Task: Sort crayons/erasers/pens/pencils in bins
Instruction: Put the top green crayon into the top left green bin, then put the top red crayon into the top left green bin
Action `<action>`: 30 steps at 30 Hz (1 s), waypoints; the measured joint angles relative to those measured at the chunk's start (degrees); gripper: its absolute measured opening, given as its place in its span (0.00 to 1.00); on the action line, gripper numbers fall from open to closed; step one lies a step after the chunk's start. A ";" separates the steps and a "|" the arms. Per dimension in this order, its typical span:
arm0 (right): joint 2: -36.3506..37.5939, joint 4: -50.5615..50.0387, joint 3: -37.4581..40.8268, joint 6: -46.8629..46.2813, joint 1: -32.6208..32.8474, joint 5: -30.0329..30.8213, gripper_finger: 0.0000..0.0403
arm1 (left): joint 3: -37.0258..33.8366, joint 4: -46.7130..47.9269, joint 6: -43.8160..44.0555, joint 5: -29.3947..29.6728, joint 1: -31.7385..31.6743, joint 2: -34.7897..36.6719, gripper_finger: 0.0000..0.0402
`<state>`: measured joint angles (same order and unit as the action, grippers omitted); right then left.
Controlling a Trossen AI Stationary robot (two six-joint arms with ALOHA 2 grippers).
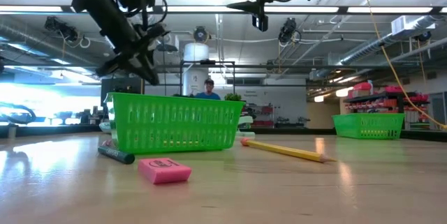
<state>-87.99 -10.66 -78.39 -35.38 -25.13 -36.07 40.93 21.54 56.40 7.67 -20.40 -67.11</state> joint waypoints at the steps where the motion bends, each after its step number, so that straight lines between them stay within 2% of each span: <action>1: 0.00 0.00 0.00 0.05 -0.02 0.00 0.46 | -0.35 0.56 -0.01 -0.37 0.07 0.00 0.08; 5: 0.00 0.02 0.00 1.23 -0.04 0.51 0.46 | -1.42 1.00 -0.02 -2.67 0.11 0.00 0.02; 12: 0.00 0.02 0.00 1.49 -0.35 1.33 0.46 | -2.06 1.17 0.17 -3.45 0.11 0.00 0.08; 18: 0.00 0.00 0.00 1.51 -0.37 1.33 0.46 | -1.84 -1.50 0.09 -4.35 0.11 0.14 0.08; 24: 0.00 0.02 0.00 0.40 -0.37 0.94 0.46 | 2.41 -1.80 -1.70 -4.38 0.09 0.48 0.12; 30: 0.11 0.02 -0.02 -1.26 -0.38 -0.42 0.46 | 7.50 -0.60 -7.22 -5.83 1.03 2.43 0.20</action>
<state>-87.87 -10.63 -78.41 -36.64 -25.51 -36.49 48.43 20.94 49.18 1.84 -19.37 -64.68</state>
